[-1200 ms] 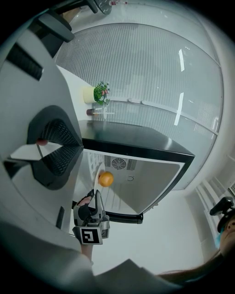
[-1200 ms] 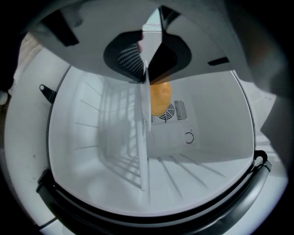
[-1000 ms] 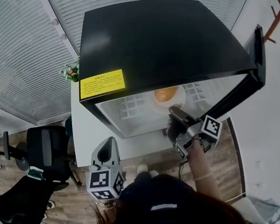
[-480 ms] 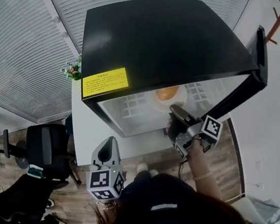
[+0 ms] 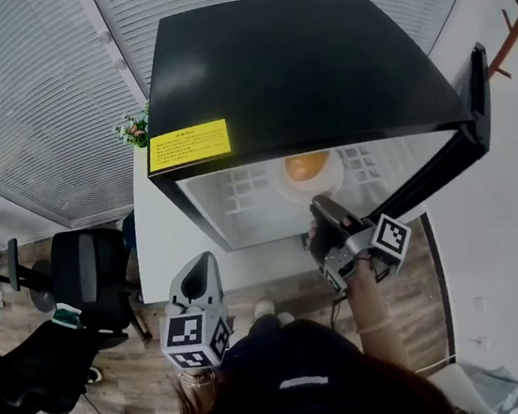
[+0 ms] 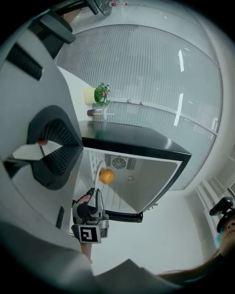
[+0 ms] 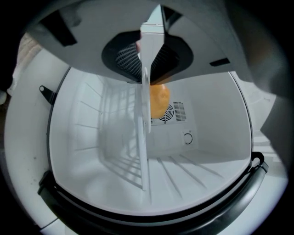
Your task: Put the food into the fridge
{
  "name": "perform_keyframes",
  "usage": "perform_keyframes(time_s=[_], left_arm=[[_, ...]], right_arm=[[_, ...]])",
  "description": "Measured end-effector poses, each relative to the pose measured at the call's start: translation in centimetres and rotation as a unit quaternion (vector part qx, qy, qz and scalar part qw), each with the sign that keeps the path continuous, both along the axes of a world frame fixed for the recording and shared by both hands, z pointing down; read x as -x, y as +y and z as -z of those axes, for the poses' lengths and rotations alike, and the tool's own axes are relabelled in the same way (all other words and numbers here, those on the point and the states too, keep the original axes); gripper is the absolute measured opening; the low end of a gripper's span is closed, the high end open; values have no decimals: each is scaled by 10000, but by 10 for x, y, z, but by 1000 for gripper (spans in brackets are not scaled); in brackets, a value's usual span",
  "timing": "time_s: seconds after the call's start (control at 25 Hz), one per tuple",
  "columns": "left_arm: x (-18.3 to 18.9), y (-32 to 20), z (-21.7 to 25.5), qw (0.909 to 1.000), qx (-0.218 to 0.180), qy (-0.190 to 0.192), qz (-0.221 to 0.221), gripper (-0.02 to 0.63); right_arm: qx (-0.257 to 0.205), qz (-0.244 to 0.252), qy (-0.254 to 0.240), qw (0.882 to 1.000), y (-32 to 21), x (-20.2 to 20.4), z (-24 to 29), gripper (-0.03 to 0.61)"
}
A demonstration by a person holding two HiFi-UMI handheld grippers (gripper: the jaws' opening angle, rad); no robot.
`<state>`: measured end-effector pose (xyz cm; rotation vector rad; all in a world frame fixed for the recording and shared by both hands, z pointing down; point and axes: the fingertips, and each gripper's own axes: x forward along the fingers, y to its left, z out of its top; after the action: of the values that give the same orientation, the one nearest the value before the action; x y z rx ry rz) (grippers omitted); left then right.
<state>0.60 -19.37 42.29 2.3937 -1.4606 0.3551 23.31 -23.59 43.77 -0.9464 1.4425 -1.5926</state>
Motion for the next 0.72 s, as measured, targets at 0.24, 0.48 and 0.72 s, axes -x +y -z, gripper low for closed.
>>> perform_keyframes(time_s=[0.24,0.48,0.72], left_arm=[[-3,12,1,10000,38,1,21,0],[-7,27,3,10000,-7,-19,22,0],[-10,46,7,10000,-45,-69,55,0]], right_arm=[[-67,112,-2,9999,12,1,3,57],[-175,258,55,9995,28,3,6,40],[-180,354,105,9992,47,3,5,0]])
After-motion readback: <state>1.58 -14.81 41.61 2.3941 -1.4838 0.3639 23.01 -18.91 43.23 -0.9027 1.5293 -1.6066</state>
